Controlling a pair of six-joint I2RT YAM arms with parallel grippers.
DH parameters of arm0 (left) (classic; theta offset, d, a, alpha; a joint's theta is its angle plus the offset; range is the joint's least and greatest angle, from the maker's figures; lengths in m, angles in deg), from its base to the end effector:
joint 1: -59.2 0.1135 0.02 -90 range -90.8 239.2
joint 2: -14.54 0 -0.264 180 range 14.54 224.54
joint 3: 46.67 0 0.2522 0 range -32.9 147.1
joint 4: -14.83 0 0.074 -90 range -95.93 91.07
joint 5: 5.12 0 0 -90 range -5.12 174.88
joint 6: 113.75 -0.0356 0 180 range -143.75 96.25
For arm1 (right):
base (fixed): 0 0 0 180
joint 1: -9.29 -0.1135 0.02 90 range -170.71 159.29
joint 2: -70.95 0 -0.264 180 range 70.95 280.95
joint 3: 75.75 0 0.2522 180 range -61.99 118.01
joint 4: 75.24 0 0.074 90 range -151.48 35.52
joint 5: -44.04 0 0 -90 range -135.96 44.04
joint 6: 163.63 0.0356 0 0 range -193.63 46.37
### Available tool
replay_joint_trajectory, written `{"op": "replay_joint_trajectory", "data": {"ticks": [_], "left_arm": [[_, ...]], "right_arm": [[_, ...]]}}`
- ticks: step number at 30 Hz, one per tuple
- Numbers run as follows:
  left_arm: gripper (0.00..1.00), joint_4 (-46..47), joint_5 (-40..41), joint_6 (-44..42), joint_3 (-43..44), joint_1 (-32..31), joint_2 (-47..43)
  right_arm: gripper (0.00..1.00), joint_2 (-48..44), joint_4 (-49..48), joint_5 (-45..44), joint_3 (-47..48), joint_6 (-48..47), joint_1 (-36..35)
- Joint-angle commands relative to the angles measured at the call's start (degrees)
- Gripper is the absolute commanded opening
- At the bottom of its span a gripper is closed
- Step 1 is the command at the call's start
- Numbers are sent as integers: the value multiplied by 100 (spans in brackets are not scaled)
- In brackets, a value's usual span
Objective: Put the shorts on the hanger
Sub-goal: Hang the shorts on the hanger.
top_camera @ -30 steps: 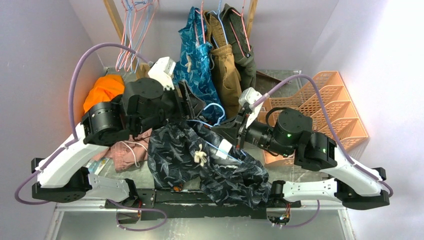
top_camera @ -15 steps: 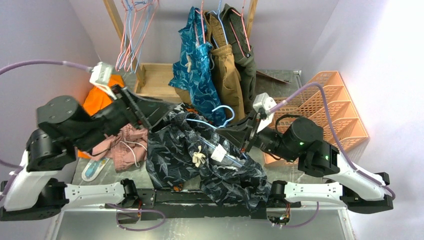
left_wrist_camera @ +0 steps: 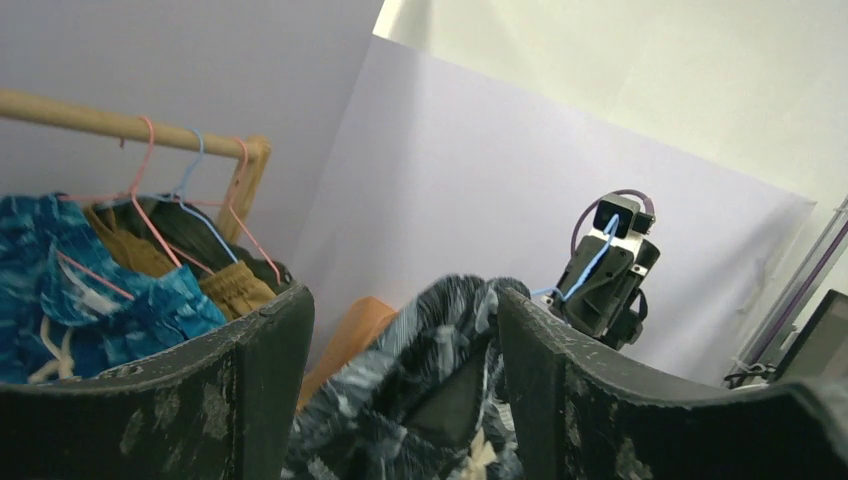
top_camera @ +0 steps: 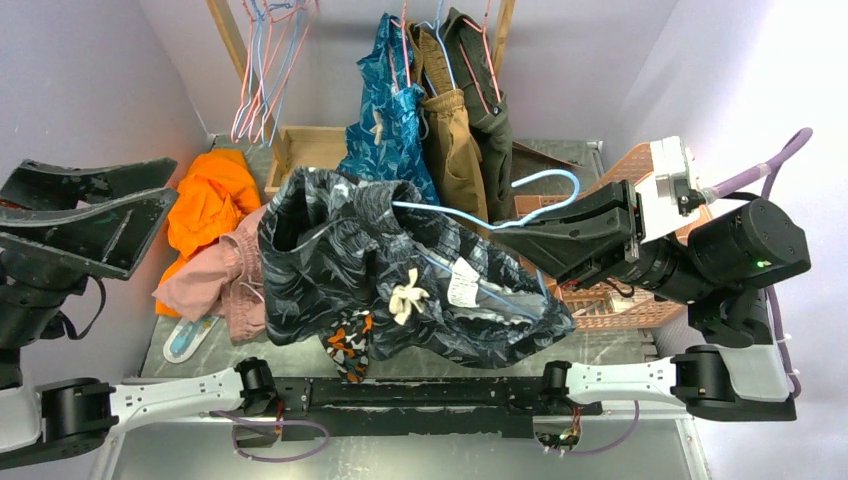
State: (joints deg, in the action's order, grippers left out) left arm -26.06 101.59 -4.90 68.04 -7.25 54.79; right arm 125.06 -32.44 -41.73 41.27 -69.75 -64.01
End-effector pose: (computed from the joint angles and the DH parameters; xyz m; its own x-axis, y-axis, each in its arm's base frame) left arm -0.0001 0.0260 0.5868 -0.0437 -0.6743 -0.7372 0.8117 0.4062 -0.4197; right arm 0.0213 0.0802 0.5896 0.0326 0.3435 -0.9386 -0.9796 0.1974 0.0382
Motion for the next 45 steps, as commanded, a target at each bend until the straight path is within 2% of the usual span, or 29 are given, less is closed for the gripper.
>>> {"op": "replay_joint_trajectory", "data": {"ticks": [1, 4, 7, 12, 16, 19, 26, 29, 34, 40, 45], "left_arm": [[72, 200, -272, -728, -86, 27, 59], [72, 28, -344, -884, 87, 27, 222], [72, -41, -239, -927, 99, 27, 236], [71, 52, 159, -827, -509, 27, -238], [71, -108, 295, -770, -519, 26, -431], [72, -289, 74, -773, -283, 26, -308], [72, -858, -911, -1160, -93, 23, 351], [74, -886, -1894, -1675, -221, 27, 517], [81, -603, -3512, -2268, -943, 27, 556], [83, -1382, -4103, -2702, -916, 27, 1239], [84, -1521, -4358, -2954, -1015, 27, 1564]], "right_arm": [[0, 124, 418, 469, 31, -23, -9], [0, 383, 650, 783, 729, 45, -9], [0, 537, 833, 609, 1248, -7, -9], [0, 638, 1282, -313, 1256, -167, -6], [0, 948, 1880, -448, 1695, -291, -7], [0, 1125, 2289, -315, 1867, -358, -8], [0, 1132, 2640, 273, 1110, -388, -5], [0, 1098, 2701, 424, 890, -341, -9], [0, 1169, 2820, 638, 861, -225, -7], [0, 1318, 2888, 702, 907, -234, -9], [0, 1381, 2814, 829, 722, -294, -8]]}}
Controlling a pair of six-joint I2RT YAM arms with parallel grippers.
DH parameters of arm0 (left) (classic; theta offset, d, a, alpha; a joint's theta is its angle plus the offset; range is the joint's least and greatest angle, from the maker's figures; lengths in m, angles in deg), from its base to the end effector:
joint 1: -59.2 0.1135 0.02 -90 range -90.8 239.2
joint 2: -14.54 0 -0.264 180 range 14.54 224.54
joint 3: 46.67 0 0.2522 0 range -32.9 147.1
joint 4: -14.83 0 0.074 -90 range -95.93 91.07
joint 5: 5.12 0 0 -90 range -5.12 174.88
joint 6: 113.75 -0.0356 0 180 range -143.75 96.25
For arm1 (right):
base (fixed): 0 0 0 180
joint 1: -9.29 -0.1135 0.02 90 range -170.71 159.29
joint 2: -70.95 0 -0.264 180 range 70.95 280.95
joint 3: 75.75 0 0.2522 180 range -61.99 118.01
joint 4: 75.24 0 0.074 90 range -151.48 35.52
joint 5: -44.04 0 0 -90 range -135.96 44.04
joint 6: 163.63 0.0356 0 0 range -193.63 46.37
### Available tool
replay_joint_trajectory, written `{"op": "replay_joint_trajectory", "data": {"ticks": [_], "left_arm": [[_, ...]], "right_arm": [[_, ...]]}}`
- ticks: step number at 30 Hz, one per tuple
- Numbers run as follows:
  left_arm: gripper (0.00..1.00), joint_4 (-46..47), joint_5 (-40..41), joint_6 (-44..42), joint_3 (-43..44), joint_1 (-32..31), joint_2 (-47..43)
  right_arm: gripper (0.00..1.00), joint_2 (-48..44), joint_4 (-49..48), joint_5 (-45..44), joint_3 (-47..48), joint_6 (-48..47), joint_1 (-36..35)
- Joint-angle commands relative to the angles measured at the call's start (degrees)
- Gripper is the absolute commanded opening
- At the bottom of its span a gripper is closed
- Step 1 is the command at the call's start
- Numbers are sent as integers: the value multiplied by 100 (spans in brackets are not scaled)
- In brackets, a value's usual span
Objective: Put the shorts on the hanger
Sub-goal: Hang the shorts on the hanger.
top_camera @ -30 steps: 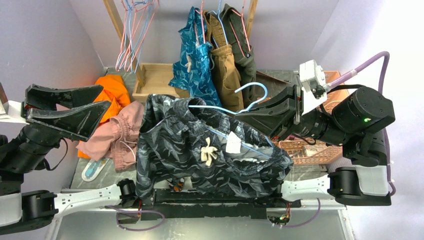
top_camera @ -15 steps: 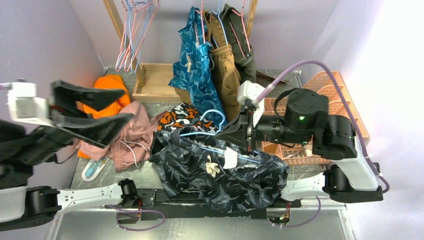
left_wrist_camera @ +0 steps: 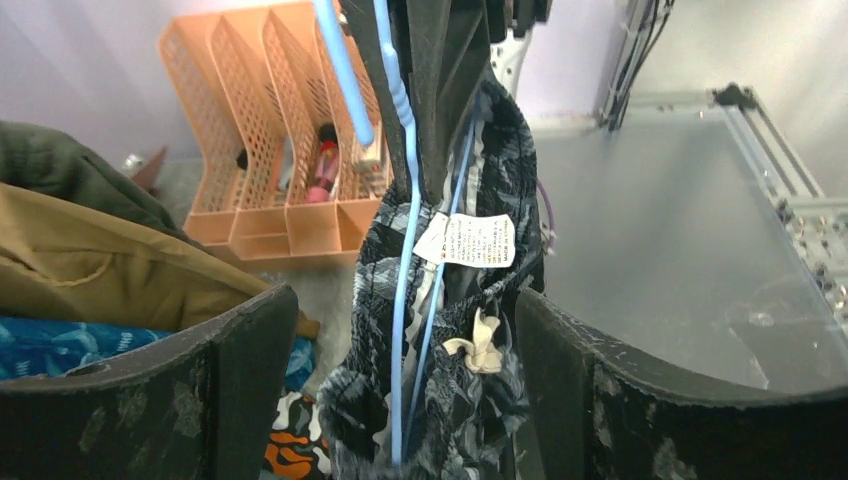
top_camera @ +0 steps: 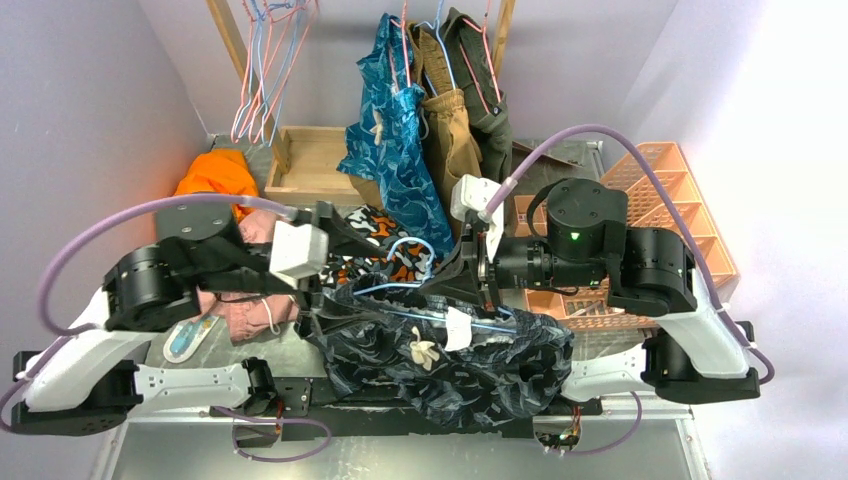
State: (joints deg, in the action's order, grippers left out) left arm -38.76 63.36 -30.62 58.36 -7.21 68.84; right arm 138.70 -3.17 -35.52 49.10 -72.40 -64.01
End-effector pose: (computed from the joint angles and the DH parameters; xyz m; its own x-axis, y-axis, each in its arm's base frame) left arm 0.0411 -0.1267 0.5178 0.0997 0.0498 -0.9938 0.9944 0.0308 0.1013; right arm 0.0405 0.1573 0.5414 -0.0955 -0.2449 -0.9648 -0.9904 0.1202 0.0675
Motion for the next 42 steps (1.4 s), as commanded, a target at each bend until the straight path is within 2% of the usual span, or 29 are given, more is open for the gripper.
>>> {"op": "replay_joint_trajectory", "data": {"ticks": [1, 6, 12, 15, 17, 18, 19, 22, 25, 27, 32, 42], "left_arm": [[84, -230, -524, -422, -54, 19, 178], [81, -290, -570, -585, 4, 21, 364], [67, -461, -669, -673, -96, 23, 595], [48, -455, -726, -681, -104, 23, 670], [26, -455, -724, -682, -100, 23, 711], [12, -451, -693, -673, -92, 23, 720], [8, -436, -654, -656, -99, 23, 722], [7, -317, -558, -608, -153, 23, 661], [7, -110, -466, -566, -268, 23, 503], [7, 56, -392, -531, -363, 23, 360], [7, 414, -331, -491, -620, 23, 80], [7, 546, -317, -440, -692, 23, 7]], "right_arm": [[0, 26, -129, 243, -95, -43, -10], [0, 56, -179, 361, -144, -68, -5], [0, 72, -229, 451, -170, -106, -9], [0, 65, -296, 512, -224, -115, -7], [0, 76, -298, 573, -245, -107, -9], [0, 87, -301, 606, -245, -98, -9], [0, 88, -301, 624, -246, -84, -5], [0, 85, -230, 657, -227, -64, -4], [30, 31, -50, 483, -261, -58, -2], [41, -39, -8, 380, -365, -12, -8], [45, -215, -164, 159, -698, 147, -7], [47, -515, -1428, 243, -1477, 474, -7]]}}
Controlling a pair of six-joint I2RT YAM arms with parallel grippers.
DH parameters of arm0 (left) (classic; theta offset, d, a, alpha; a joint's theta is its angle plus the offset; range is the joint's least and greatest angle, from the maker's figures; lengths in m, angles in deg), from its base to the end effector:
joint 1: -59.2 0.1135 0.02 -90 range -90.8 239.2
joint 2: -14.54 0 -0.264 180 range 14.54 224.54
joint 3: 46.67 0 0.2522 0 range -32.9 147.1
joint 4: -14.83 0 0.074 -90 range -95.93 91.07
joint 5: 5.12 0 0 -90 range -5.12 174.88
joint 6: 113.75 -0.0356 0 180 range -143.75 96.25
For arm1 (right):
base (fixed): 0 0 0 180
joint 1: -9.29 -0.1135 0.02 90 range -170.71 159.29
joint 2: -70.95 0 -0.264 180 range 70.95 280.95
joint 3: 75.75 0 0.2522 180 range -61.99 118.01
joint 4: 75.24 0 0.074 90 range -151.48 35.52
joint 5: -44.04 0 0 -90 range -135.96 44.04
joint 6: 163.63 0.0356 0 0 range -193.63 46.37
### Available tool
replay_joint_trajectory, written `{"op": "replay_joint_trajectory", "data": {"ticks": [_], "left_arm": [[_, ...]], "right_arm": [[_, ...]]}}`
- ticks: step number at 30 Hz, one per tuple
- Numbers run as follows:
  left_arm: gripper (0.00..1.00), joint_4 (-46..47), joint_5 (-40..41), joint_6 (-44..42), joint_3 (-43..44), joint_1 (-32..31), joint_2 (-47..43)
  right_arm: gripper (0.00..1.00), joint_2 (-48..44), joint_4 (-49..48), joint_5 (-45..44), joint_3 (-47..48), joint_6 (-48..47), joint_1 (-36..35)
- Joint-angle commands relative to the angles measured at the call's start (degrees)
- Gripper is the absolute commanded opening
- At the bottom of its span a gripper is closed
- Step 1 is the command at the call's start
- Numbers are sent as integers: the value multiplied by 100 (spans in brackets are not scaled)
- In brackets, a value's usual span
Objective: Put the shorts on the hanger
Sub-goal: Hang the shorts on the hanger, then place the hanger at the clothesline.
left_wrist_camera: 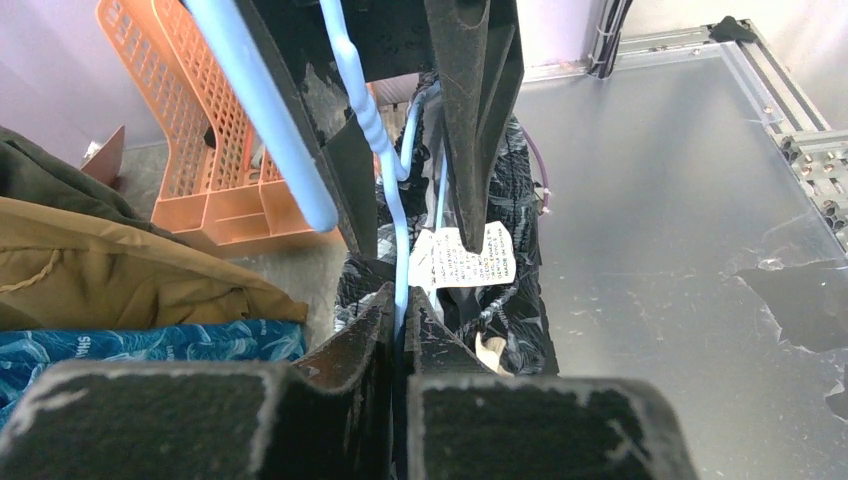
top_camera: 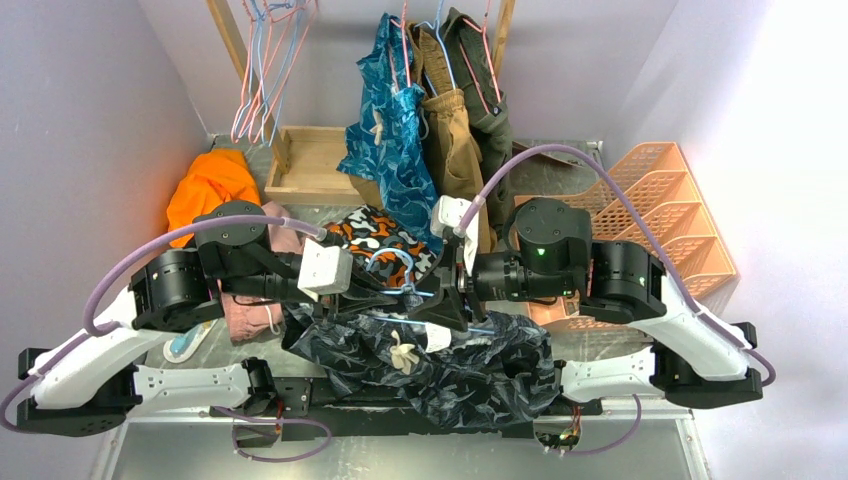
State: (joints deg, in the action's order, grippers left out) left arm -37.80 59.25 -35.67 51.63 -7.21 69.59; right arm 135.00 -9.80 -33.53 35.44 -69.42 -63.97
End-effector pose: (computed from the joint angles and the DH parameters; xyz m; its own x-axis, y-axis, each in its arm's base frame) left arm 0.0488 -0.1502 0.4854 0.1421 0.1399 -0.9799 0.9890 -0.0605 0.1348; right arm 0.0443 0.1739 0.5016 -0.1632 -0.2936 -0.9419 -0.9847 0.1074 0.1371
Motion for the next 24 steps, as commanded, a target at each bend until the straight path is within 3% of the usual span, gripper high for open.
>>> {"op": "replay_joint_trajectory", "data": {"ticks": [1, 8, 15, 18, 19, 20, 22, 24], "left_arm": [[7, 477, 103, 74, -42, 23, -93], [7, 598, 167, 120, -178, 23, -254], [7, 724, 232, 146, -279, 23, -373], [7, 702, 298, 167, -266, 23, -395], [7, 693, 415, 204, -258, 23, -402], [11, 647, 564, 253, -224, 23, -417], [49, 469, 857, 265, -80, 23, -487], [75, 462, 1225, 358, 91, 23, -676]], "right_arm": [[48, -180, -892, 53, -163, 208, -16], [46, -238, -1475, -27, -407, 358, -8], [21, -60, -1585, 158, -467, 414, -13], [0, -3, -1580, 122, -409, 423, -14], [0, -1, -1574, 83, -354, 427, -16], [0, 6, -1561, 39, -278, 427, -14], [0, 77, -1410, -109, 27, 375, -9], [0, 273, -1061, -407, 539, 291, -12]]}}
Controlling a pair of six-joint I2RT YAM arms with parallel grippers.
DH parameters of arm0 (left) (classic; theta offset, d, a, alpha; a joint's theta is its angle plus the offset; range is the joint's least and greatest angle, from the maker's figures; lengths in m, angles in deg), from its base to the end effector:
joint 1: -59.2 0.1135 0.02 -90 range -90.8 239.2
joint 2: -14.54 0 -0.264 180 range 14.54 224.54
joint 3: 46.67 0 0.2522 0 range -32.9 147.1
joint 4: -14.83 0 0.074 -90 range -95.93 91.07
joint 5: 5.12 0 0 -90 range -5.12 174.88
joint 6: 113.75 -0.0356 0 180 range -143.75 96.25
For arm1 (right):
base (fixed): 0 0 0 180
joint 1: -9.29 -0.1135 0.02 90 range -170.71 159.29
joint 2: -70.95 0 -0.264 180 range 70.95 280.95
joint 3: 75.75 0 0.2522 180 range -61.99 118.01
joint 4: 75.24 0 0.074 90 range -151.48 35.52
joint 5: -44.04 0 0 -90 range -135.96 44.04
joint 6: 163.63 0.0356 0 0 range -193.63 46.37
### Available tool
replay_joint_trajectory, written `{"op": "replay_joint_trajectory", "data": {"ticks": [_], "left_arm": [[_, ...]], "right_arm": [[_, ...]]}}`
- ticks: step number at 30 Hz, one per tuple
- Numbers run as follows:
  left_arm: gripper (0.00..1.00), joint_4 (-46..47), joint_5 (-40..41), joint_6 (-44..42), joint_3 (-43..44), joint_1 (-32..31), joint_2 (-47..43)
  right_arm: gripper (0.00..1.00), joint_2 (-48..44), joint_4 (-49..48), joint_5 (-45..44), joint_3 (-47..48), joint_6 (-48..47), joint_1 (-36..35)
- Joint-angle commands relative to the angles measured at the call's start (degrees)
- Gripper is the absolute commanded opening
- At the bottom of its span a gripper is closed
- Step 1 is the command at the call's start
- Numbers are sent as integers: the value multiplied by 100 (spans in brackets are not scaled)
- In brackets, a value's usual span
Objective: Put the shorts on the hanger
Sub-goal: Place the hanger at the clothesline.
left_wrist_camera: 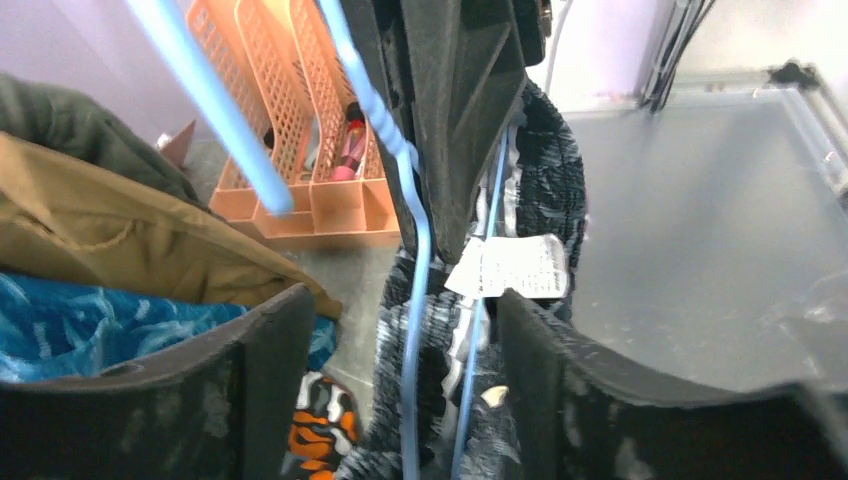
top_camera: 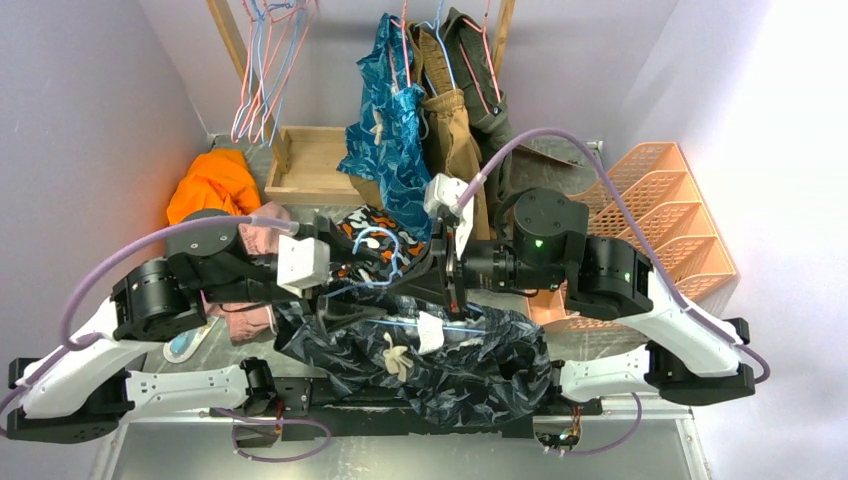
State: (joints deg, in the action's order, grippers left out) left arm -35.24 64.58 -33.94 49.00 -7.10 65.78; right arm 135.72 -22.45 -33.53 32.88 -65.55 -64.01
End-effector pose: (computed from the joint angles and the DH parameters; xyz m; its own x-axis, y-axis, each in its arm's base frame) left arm 0.0456 -0.1347 0.4854 0.1376 0.0993 -0.9855 0.9888 0.0440 0.1425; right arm 0.0492 0.1907 0.5102 -0.1842 -0.1364 -0.9734 -0.9803 0.0971 0.1719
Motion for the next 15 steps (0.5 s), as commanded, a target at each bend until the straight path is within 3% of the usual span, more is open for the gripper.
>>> {"op": "replay_joint_trajectory", "data": {"ticks": [1, 4, 9, 15], "left_arm": [[98, 271, 892, 285, 458, 8, -438], [99, 641, 1326, 477, 638, 12, -1007], [99, 1198, 2019, 538, 202, 12, -2008], [99, 1054, 2425, 604, -13, 12, -2437]], "right_arm": [[0, 325, 406, -599, 1075, -149, -5], [0, 735, 874, -1475, 1837, -182, -3], [0, 1856, 1627, -2660, 3502, -116, 6], [0, 2834, 1554, -3438, 4646, -17, 151]]}}
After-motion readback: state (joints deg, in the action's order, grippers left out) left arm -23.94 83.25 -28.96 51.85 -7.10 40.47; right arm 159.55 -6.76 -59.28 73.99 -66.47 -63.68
